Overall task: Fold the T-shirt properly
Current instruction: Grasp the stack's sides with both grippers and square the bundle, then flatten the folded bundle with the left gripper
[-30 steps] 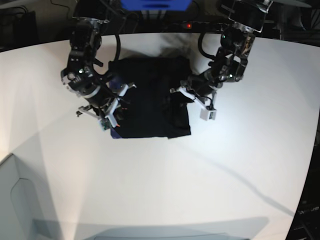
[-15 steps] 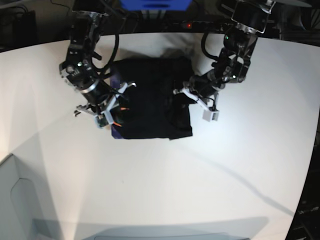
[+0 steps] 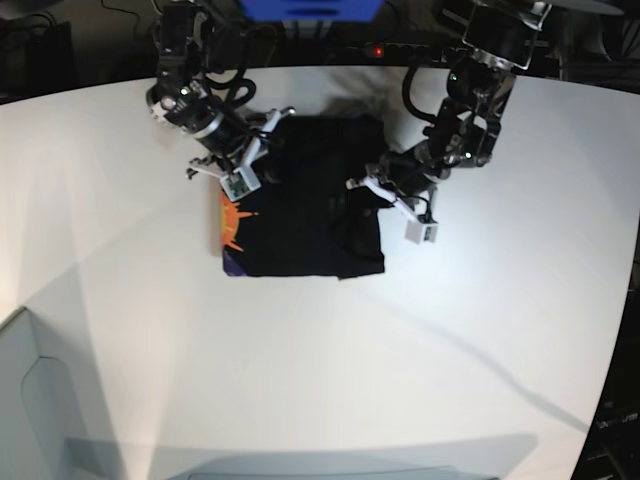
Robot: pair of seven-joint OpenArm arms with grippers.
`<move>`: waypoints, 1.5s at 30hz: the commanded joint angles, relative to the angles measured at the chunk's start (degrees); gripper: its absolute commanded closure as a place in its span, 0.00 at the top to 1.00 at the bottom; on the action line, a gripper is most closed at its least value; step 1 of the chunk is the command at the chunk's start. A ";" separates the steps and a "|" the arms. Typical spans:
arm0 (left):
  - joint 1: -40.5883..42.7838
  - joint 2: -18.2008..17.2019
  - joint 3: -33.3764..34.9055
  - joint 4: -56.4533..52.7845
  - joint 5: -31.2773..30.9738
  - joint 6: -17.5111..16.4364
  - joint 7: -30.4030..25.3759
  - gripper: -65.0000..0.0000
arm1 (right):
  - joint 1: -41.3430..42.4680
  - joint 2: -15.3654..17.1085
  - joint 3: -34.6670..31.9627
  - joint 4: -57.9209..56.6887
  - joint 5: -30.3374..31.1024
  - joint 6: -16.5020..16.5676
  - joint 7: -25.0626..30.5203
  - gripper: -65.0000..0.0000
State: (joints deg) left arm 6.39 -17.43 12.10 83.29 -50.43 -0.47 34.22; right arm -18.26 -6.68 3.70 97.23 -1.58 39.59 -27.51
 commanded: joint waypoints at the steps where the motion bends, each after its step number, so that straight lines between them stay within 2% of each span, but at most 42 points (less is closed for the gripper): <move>1: 0.42 -1.07 -0.27 -1.22 5.03 4.21 2.31 0.00 | 0.37 0.39 0.12 -0.57 0.22 0.41 1.00 0.00; 5: 0.42 -1.16 -0.27 -1.22 5.03 4.21 2.31 0.00 | 0.37 1.53 0.12 -2.07 0.31 0.41 3.11 0.00; 10: 0.33 -1.16 -0.27 -1.22 5.03 4.21 2.31 0.00 | 0.11 2.15 0.47 7.87 0.40 0.41 2.50 0.00; 14: -1.25 -1.87 0.17 -1.22 5.12 4.21 2.40 0.00 | 0.64 1.97 3.46 14.90 0.40 0.41 2.41 0.00; 19: -4.15 -2.31 0.34 -3.07 5.12 4.12 2.93 0.00 | 3.18 1.97 8.03 15.60 0.40 0.41 0.74 0.00; 23: -9.78 -3.36 6.50 -7.81 5.12 4.12 2.93 0.00 | 5.29 1.97 10.41 15.52 0.40 0.41 -3.22 0.00; 28: -17.43 -4.50 18.54 -10.89 5.03 4.12 2.40 0.00 | 7.14 0.66 9.70 15.17 0.40 0.41 -4.10 0.00; 30: -18.92 -4.50 21.18 -10.98 5.03 4.12 2.40 0.00 | 8.81 -1.02 9.35 13.32 0.22 0.41 -4.10 0.00; 33: -20.24 -4.42 23.73 -10.98 5.03 4.12 2.40 0.00 | 13.65 -1.89 9.17 8.04 0.13 0.41 -4.10 0.00; 42: -20.50 -4.59 24.43 -11.07 5.03 4.12 2.66 0.00 | 20.77 -1.37 9.44 -11.65 0.13 0.41 -3.22 0.00; 45: -20.50 -4.59 24.43 -11.33 5.12 4.12 2.49 0.00 | 20.24 -0.22 9.61 -14.20 0.31 0.41 -0.23 0.00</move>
State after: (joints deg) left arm -14.76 -21.58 35.75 72.73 -46.74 2.13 31.99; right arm 1.69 -6.79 13.34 82.48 -1.10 39.59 -27.42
